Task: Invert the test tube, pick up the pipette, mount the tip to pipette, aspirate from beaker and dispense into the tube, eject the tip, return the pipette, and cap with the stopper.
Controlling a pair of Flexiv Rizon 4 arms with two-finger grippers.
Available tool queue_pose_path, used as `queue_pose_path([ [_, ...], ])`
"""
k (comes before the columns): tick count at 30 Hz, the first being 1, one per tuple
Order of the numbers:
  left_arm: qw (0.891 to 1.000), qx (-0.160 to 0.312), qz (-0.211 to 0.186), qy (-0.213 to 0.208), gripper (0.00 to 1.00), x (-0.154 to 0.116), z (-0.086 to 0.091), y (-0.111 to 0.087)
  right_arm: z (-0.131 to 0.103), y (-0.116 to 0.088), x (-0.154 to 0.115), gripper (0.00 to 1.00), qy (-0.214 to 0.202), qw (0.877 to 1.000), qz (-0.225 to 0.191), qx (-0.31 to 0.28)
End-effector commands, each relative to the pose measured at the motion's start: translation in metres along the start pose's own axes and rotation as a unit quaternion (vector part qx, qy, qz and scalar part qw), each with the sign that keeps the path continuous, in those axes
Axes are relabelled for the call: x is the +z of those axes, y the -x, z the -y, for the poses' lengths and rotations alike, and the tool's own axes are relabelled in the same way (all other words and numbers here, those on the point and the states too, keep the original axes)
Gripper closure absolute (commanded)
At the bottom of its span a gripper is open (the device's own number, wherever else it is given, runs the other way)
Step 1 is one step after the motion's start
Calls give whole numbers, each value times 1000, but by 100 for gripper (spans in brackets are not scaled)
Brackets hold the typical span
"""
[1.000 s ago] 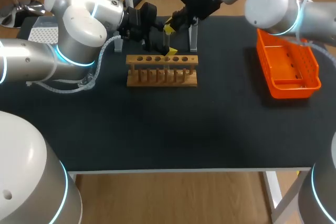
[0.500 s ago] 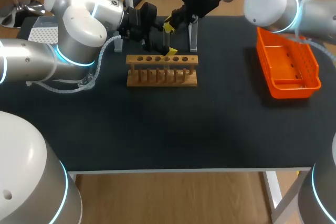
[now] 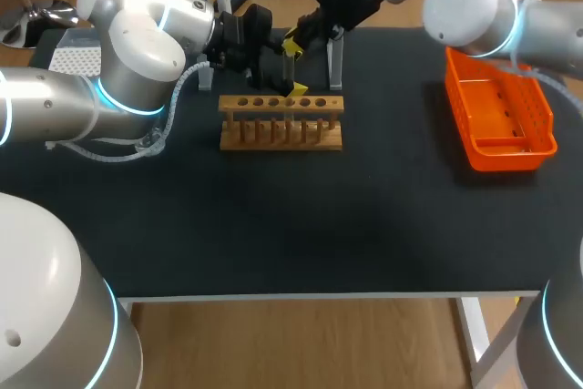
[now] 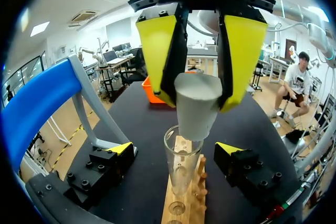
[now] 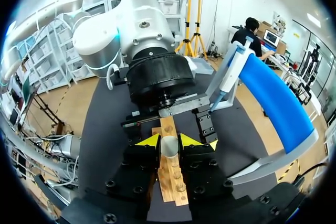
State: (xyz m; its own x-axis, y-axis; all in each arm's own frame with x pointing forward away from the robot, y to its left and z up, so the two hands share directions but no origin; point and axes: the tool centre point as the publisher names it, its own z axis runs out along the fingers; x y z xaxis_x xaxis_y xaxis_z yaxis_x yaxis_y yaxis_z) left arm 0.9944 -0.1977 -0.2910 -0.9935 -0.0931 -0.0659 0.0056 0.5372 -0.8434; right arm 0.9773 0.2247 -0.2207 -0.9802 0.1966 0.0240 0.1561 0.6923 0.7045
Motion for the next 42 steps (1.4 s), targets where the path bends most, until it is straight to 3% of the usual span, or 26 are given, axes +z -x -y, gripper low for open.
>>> queue_pose_path([
  [1, 1000, 1, -2, -1, 0, 0, -1, 1, -1, 3, 2, 100, -5, 1000, -1, 2],
  [19, 1000, 1, -2, -1, 0, 0, -1, 1, 8, 4, 10, 100, -23, 1000, -5, 9],
  [26, 1000, 1, -2, -1, 0, 0, -1, 1, 1, 5, 2, 100, 4, 1000, 4, 13],
  [42, 1000, 1, -2, -1, 0, 0, -1, 1, 3, 3, 1, 100, 16, 1000, 6, 11],
])
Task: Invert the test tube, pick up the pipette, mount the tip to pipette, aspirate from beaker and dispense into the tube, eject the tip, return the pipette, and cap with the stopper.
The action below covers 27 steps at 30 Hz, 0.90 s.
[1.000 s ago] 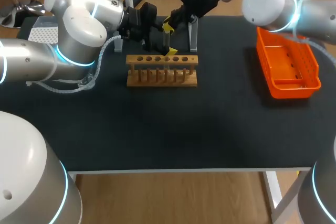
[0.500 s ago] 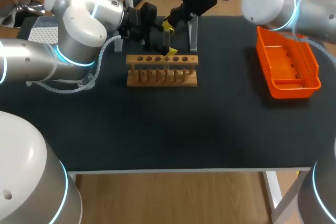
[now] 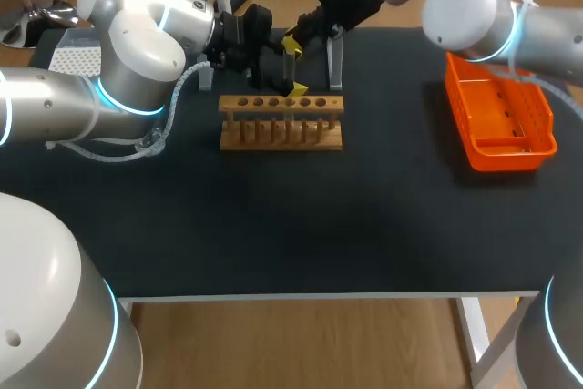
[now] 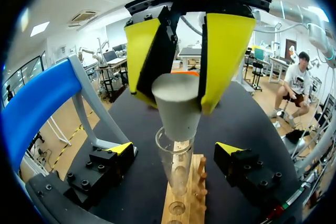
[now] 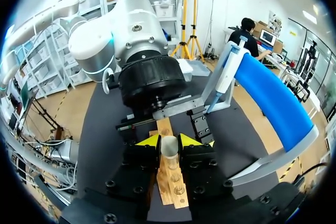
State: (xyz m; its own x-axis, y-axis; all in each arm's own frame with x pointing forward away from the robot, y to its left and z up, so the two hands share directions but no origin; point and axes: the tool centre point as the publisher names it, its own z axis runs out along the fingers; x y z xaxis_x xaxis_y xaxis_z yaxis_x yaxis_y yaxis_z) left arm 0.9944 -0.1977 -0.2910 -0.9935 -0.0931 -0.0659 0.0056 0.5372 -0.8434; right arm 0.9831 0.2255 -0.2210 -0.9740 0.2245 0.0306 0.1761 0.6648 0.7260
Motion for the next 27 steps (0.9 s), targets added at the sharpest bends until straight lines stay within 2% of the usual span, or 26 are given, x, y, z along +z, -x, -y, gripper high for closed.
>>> queue_pose_path([
  [1, 1000, 1, -2, -1, 0, 0, -1, 1, 5, -3, -1, 100, 0, 1000, -2, -1],
  [11, 1000, 1, -2, -1, 0, 0, -1, 1, 11, -4, 2, 100, -10, 1000, -3, 4],
  [19, 1000, 1, -2, -1, 0, 0, -1, 1, 6, -2, -7, 100, 13, 1000, 4, 6],
  [27, 1000, 1, -2, -1, 0, 0, -1, 1, 8, -4, -7, 100, 18, 1000, 2, 2],
])
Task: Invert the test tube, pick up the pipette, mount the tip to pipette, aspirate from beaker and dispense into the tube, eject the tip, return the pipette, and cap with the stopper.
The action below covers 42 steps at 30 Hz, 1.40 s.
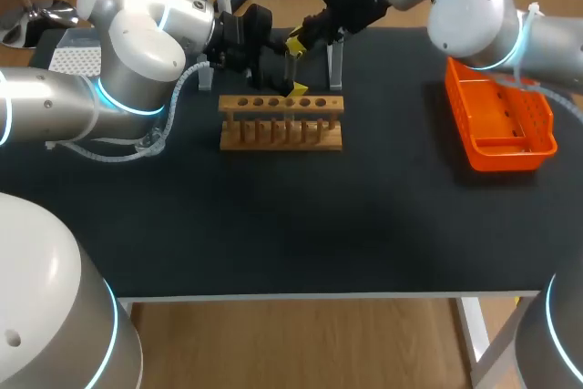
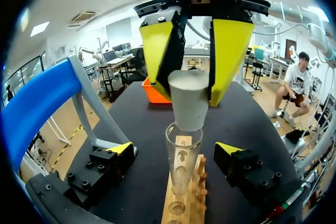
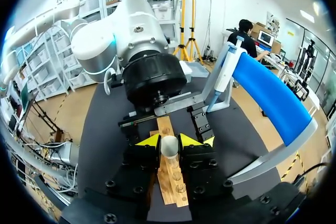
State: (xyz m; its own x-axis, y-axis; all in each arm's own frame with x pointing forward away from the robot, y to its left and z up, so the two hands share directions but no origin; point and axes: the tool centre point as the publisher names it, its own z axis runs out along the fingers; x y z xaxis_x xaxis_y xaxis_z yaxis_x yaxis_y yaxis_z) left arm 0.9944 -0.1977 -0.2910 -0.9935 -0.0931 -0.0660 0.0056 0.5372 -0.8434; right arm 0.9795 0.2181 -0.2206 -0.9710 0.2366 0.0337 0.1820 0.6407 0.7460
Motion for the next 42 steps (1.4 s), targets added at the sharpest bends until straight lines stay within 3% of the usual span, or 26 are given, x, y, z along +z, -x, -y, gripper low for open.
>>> queue_pose_path([
  [1, 1000, 1, -2, -1, 0, 0, -1, 1, 3, -2, 0, 100, 3, 1000, -1, -4],
  [11, 1000, 1, -2, -1, 0, 0, -1, 1, 6, -3, 5, 100, -9, 1000, -4, -6],
  [22, 1000, 1, -2, -1, 0, 0, -1, 1, 0, -3, 1, 100, 11, 1000, 0, -6],
  [36, 1000, 1, -2, -1, 0, 0, -1, 1, 6, -6, 7, 100, -7, 1000, -6, -6],
  [42, 1000, 1, -2, -1, 0, 0, -1, 1, 1, -4, 2, 100, 6, 1000, -1, -6],
])
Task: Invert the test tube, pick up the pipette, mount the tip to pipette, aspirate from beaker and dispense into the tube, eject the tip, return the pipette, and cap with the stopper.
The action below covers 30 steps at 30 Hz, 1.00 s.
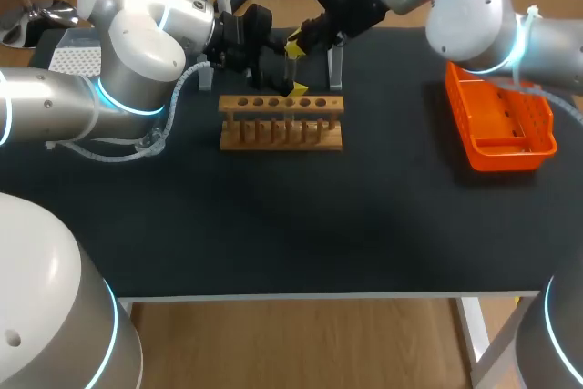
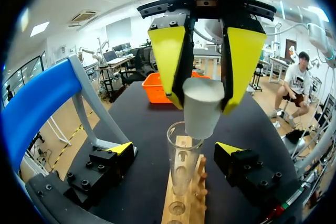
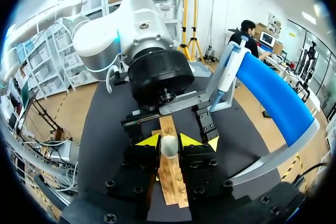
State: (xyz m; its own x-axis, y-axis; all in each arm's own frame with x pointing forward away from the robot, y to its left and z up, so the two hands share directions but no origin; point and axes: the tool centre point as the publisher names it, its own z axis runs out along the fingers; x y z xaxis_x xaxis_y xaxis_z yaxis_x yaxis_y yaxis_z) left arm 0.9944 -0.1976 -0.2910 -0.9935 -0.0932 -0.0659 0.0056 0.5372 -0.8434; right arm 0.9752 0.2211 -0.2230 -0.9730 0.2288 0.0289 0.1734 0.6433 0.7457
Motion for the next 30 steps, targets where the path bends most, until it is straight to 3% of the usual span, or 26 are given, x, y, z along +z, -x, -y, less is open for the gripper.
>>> queue_pose_path([
  [1, 1000, 1, -2, -1, 0, 0, -1, 1, 0, 2, -2, 100, 8, 1000, 1, -1],
  [22, 1000, 1, -2, -1, 0, 0, -1, 1, 3, 5, 6, 100, -4, 1000, 5, -8],
  [30, 1000, 1, -2, -1, 0, 0, -1, 1, -3, 5, 1, 100, 12, 1000, 10, -10],
])
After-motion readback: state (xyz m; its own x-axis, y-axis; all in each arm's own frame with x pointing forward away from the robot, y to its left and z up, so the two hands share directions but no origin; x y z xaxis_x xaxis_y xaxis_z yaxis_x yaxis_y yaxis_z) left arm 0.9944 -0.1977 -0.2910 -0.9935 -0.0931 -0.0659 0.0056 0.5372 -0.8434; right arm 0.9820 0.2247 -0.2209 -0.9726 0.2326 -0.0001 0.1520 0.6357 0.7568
